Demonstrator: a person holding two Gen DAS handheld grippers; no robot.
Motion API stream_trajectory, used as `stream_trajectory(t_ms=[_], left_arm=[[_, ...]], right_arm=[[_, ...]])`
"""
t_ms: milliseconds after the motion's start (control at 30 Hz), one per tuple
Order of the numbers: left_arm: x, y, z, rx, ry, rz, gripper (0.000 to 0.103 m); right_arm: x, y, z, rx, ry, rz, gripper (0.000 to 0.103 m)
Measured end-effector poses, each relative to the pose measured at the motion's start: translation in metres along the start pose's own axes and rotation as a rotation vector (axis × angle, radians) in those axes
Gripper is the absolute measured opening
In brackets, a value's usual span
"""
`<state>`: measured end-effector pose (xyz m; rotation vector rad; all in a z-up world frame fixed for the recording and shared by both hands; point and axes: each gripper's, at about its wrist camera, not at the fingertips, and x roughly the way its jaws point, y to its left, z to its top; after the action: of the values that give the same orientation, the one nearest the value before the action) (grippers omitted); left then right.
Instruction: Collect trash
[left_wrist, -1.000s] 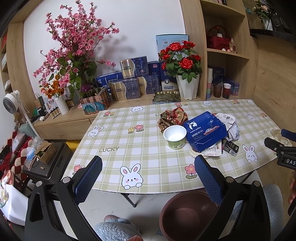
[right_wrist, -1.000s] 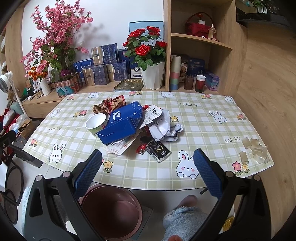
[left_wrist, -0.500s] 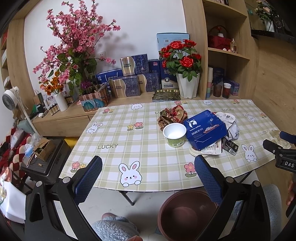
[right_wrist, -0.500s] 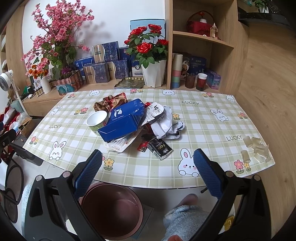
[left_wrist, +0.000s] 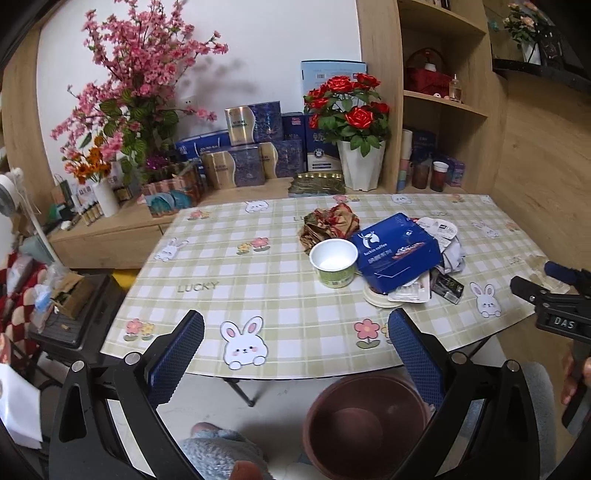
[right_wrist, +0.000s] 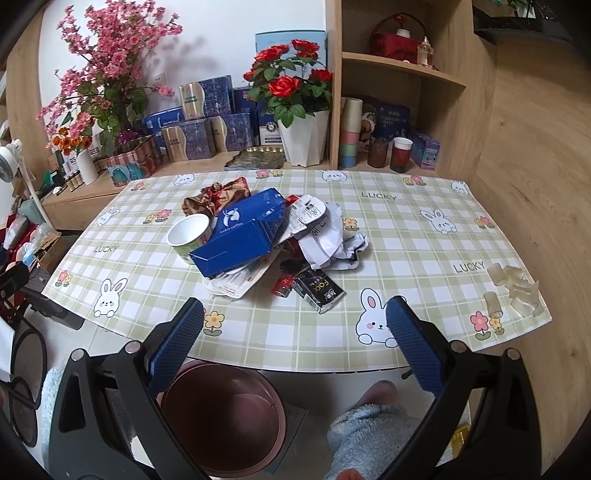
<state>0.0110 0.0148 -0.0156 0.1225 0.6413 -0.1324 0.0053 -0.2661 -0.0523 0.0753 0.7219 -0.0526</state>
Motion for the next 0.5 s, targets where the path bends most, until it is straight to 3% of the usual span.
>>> stream_trajectory(t_ms=[500], left_arm=[[0.058, -0.027, 0.001, 0.047, -0.022, -0.074, 0.098]], right_arm=[[0.049, -0.019, 0.004, 0.016, 0.066, -0.007, 0.097]])
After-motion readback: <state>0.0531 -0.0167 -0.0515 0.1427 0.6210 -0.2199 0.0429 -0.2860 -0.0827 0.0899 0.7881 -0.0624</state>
